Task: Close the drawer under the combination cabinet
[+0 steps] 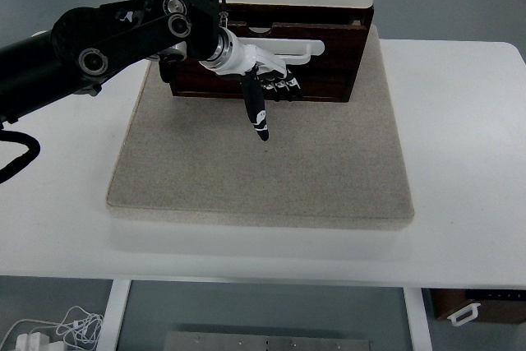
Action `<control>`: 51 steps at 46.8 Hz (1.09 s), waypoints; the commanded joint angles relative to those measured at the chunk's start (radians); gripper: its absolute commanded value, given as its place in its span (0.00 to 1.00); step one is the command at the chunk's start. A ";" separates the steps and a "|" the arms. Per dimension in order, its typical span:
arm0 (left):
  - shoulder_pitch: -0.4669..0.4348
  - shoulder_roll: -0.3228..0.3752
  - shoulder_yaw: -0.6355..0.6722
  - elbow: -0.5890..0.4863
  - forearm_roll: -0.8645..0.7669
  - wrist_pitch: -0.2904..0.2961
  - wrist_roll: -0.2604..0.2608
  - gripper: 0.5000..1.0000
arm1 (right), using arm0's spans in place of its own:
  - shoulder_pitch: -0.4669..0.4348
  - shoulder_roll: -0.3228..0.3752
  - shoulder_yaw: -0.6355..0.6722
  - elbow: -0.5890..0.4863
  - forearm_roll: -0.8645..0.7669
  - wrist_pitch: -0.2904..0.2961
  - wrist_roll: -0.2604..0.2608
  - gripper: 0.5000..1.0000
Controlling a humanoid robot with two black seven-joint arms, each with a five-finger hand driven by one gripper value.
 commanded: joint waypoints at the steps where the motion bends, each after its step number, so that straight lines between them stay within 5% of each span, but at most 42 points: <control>1: 0.000 -0.001 0.000 0.014 0.000 0.000 0.000 0.99 | 0.000 0.000 -0.001 0.000 0.000 0.000 0.000 0.90; 51: 0.003 0.002 -0.022 0.106 -0.003 0.004 -0.011 0.99 | 0.000 0.000 0.000 0.000 0.000 0.000 0.000 0.90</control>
